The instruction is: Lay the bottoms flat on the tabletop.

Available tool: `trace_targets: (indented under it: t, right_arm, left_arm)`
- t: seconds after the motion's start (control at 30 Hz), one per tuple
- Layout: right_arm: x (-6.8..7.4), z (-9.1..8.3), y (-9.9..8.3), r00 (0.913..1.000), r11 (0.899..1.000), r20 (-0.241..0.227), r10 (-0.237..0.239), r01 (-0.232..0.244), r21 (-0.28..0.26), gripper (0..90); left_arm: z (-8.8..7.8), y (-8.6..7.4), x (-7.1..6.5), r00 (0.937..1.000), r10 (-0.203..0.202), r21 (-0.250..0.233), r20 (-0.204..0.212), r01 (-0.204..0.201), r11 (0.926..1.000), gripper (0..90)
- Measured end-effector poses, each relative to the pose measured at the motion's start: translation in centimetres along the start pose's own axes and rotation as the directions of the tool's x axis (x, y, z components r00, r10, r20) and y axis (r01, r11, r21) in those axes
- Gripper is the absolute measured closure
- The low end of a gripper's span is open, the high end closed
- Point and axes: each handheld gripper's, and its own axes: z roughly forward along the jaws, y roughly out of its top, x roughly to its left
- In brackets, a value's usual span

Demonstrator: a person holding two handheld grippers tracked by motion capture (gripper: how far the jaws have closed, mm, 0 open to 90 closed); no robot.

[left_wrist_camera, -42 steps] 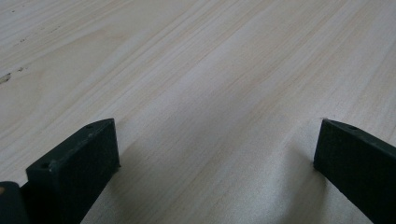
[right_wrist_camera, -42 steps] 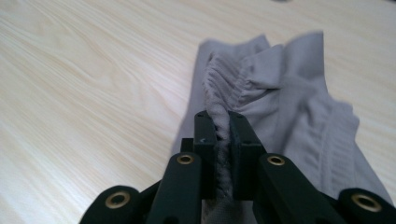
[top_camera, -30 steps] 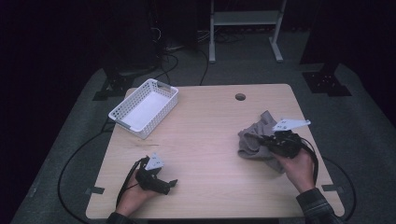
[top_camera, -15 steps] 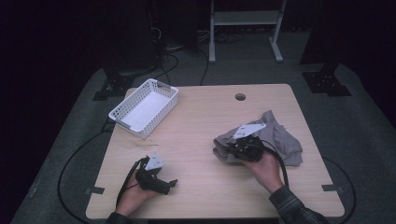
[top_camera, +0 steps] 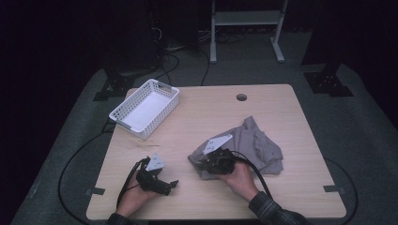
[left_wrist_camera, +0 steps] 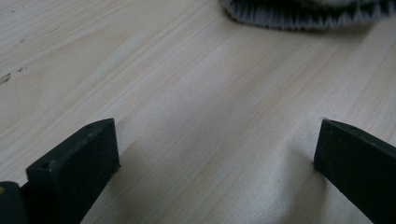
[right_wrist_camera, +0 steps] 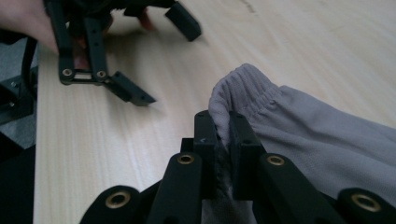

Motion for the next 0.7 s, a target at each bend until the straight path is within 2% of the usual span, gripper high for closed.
trace_targets:
  t: [0.13,0.27,0.4,0.57,0.7]
  right_arm:
    - [0.8,1.2,0.1,0.9995,1.000,-0.031,-0.003,0.003,0.017,79.4]
    - [0.6,0.8,-0.1,0.9991,1.000,-0.043,0.002,-0.001,0.013,60.3]
    - [0.0,-0.8,-0.4,0.9999,1.000,-0.014,0.007,-0.008,-0.007,48.1]
    - [-1.4,-3.1,-1.0,0.9994,0.998,0.023,0.026,-0.025,-0.049,40.6]
    - [-2.8,-5.1,-2.0,0.9938,0.998,0.103,0.043,-0.039,-0.046,37.2]
  left_arm:
    - [0.0,0.0,0.0,1.0000,0.001,-0.001,0.001,-0.001,1.0000,0.0]
    - [0.0,0.0,0.0,1.0000,0.001,-0.001,0.001,-0.001,1.0000,0.0]
    - [0.0,0.0,0.0,1.0000,-0.002,0.001,0.002,0.002,1.0000,0.0]
    - [0.0,0.0,0.0,1.0000,-0.001,0.001,0.002,0.001,1.0000,0.0]
    - [0.0,0.0,0.0,1.0000,-0.002,0.001,0.002,0.002,1.0000,0.0]
